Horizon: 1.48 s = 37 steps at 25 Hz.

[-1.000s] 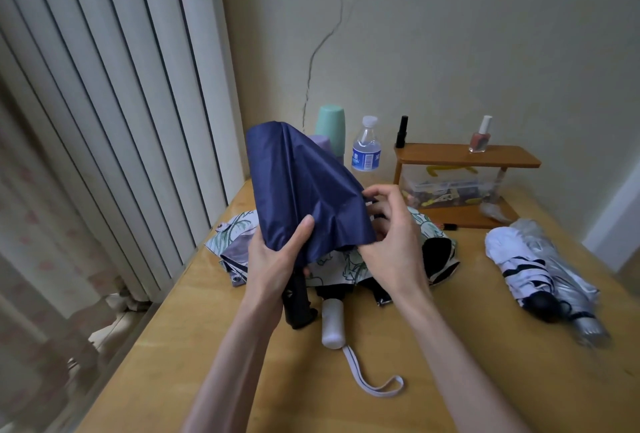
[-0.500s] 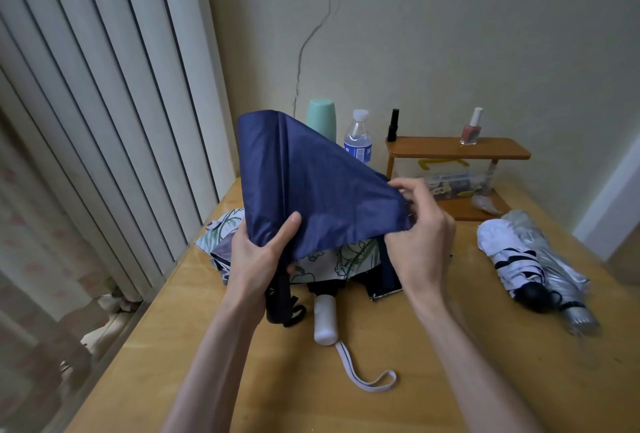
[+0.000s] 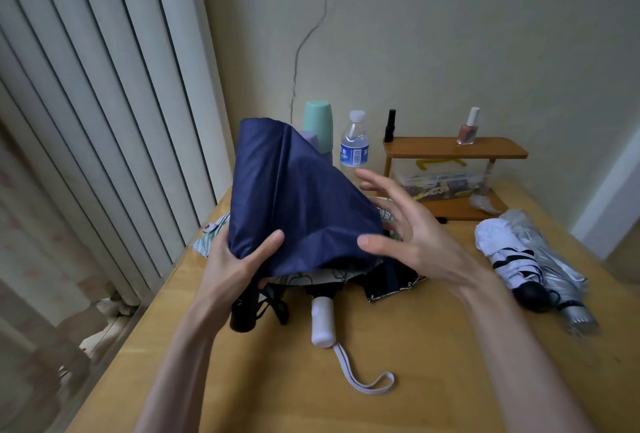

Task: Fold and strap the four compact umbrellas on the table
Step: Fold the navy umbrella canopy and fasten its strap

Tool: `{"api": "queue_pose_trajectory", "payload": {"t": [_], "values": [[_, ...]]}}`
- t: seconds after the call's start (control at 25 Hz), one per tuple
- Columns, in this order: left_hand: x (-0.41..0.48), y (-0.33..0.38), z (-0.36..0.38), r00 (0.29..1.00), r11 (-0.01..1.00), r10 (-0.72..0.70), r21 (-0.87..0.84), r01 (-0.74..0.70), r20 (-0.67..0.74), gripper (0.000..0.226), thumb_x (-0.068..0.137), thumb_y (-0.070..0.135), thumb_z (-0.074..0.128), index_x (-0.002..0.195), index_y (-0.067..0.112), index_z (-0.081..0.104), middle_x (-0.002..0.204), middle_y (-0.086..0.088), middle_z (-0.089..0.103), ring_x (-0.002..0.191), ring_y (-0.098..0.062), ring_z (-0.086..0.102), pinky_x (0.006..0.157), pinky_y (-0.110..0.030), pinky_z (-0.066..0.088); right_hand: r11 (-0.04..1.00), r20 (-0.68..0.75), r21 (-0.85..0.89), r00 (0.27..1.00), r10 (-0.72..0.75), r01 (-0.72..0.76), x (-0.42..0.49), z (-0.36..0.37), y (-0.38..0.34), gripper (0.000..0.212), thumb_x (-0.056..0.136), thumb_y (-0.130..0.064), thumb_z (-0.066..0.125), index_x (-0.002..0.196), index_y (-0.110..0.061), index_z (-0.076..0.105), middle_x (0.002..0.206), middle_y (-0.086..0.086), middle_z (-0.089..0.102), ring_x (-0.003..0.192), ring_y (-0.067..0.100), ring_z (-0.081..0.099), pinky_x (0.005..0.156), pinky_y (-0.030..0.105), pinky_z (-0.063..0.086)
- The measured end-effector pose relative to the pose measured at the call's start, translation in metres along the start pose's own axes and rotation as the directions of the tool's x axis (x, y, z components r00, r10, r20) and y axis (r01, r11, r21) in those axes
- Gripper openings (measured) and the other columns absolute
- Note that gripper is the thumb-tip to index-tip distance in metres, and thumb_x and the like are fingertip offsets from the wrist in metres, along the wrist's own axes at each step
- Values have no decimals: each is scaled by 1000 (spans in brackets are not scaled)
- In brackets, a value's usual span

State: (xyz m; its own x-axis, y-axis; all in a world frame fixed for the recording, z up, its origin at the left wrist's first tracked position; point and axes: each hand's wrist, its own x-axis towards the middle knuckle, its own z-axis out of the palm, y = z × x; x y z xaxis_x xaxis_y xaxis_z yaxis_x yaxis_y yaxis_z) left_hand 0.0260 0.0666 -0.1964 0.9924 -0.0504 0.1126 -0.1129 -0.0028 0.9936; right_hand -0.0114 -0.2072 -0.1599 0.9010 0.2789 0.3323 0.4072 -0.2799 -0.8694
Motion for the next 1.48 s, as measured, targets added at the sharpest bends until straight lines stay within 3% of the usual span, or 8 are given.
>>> {"api": "queue_pose_trajectory", "payload": {"t": [0.16, 0.4, 0.56, 0.68, 0.8, 1.12, 1.32, 1.48], "values": [[-4, 3, 0, 992, 996, -9, 85, -1, 127, 52, 73, 39, 94, 110, 17, 63, 84, 2, 77, 64, -19, 71, 47, -30, 55, 999, -157, -28, 987, 21, -26, 7, 11, 4, 55, 96, -29, 73, 145, -46, 54, 148, -17, 54, 138, 1, 51, 116, 39, 47], [-7, 3, 6, 956, 988, 57, 124, -96, 287, 36, 82, 16, 84, 113, 17, 66, 84, 14, 76, 64, -4, 70, 52, -18, 52, 995, -268, -91, 963, 18, -44, 10, 13, 6, 65, 88, -46, 83, 145, -45, 53, 144, -8, 56, 131, 6, 57, 109, 35, 50], [-7, 0, 7, 942, 989, 64, 105, -103, 329, 45, 80, 22, 85, 122, 21, 66, 98, 9, 79, 77, -8, 75, 54, -22, 55, 983, -200, -130, 974, 103, -130, 8, 14, 0, 53, 84, -45, 84, 130, -43, 57, 136, -12, 51, 121, -11, 54, 93, 5, 44], [-6, -2, 9, 939, 988, 75, 105, -116, 335, 48, 79, 24, 84, 123, 26, 66, 111, 13, 79, 96, -9, 77, 67, -25, 61, 974, -202, -115, 965, 168, -194, 8, 15, 3, 40, 79, -50, 86, 110, -46, 60, 130, -14, 56, 116, -4, 60, 89, 14, 49], [-7, -2, 6, 961, 995, 43, 76, -66, 271, 44, 76, 28, 84, 117, 24, 68, 100, 11, 80, 83, -11, 77, 55, -27, 58, 977, -142, -111, 976, 165, -182, 2, 1, 6, 45, 76, -58, 84, 113, -37, 72, 126, -16, 68, 113, 2, 67, 92, 27, 57], [-5, -3, 0, 962, 998, 20, 48, -35, 274, 39, 77, 24, 83, 113, 20, 68, 90, 11, 79, 73, -8, 75, 51, -20, 54, 971, 0, -156, 983, 183, -181, -14, -24, 4, 41, 87, -46, 76, 126, -32, 72, 127, -18, 72, 116, 2, 67, 93, 25, 56], [-4, -3, -6, 964, 995, 15, 87, -40, 266, 47, 74, 30, 84, 117, 30, 67, 103, 19, 79, 92, -9, 77, 63, -24, 60, 962, -141, -204, 978, 155, -182, -23, -45, 8, 36, 83, -42, 84, 70, -12, 67, 77, 5, 70, 76, 15, 67, 70, 32, 50], [-4, -1, -5, 968, 996, 1, 84, -23, 252, 60, 67, 52, 96, 113, 24, 68, 92, 12, 79, 74, -10, 76, 54, -23, 56, 987, -58, -75, 989, 138, -142, -25, -44, 5, 25, 86, -31, 81, 83, -8, 71, 87, -6, 75, 87, 10, 71, 76, 23, 55]]}}
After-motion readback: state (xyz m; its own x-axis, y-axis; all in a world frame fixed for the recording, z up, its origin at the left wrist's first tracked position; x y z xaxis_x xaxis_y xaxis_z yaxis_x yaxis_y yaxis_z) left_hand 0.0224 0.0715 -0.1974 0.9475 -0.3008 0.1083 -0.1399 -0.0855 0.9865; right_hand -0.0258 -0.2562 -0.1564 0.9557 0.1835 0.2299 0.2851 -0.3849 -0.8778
